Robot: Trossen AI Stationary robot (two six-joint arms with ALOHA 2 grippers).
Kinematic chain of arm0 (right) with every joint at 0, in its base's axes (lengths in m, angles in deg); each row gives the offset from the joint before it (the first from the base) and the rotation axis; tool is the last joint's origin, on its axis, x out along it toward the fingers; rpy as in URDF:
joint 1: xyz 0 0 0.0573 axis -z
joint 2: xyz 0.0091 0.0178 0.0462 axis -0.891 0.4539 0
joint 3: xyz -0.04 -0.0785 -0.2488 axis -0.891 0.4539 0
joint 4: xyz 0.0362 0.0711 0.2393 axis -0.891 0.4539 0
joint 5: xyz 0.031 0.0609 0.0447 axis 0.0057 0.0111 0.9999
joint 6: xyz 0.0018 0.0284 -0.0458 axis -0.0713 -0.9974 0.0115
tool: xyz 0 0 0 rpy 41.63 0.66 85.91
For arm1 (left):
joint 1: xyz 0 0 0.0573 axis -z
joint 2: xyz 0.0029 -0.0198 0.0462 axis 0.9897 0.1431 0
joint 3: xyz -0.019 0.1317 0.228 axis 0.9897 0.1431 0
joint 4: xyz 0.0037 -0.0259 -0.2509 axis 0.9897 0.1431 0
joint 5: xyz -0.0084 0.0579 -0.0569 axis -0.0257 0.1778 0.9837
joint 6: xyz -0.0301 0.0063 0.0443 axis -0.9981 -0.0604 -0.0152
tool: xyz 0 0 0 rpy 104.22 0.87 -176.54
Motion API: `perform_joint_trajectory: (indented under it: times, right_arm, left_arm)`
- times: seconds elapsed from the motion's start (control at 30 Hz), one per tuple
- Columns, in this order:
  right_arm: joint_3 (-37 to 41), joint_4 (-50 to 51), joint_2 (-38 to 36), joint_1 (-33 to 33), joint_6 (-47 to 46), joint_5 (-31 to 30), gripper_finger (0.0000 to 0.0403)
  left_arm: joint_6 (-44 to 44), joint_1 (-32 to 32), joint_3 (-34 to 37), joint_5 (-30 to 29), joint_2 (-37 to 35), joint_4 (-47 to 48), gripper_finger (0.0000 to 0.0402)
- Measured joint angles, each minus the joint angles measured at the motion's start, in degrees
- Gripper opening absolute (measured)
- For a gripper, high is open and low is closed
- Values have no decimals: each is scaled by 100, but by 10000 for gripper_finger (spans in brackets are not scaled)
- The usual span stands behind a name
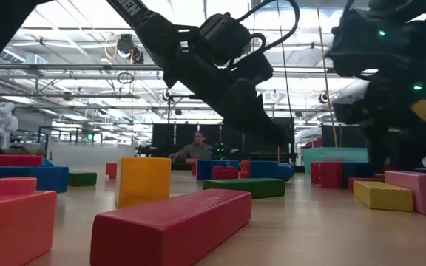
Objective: Sort blocks by size
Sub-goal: Put the light blue block into the blue bin
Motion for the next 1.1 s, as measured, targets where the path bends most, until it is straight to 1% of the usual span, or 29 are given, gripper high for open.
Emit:
perform_joint_trajectory:
  times: [0.1,0.2,0.3,0.47,0.8,0.97,1.1]
  right_arm:
    - [-39,-169,-103,74,116,24,178]
    - [-75,-138,-203,188,112,14,180]
    - [-74,14,-351,339,111,-124,180]
    - [-74,-213,-546,678,433,-92,180]
    - [8,-534,-522,1448,1607,593,180]
    - [110,-747,-522,1632,1934,886,180]
    - [179,-770,-524,1655,2024,986,180]
  left_arm:
    - [-2,0,0,0,-2,1,238]
    - [-2,0,0,0,-2,5,238]
    - [-2,-2,0,-2,-2,12,238]
    - [-2,0,0,-2,-2,14,238]
    - [-2,0,0,-2,-2,38,238]
    - [0,0,0,-4,-4,58,238]
    - [1,-1,0,-4,-6,60,238]
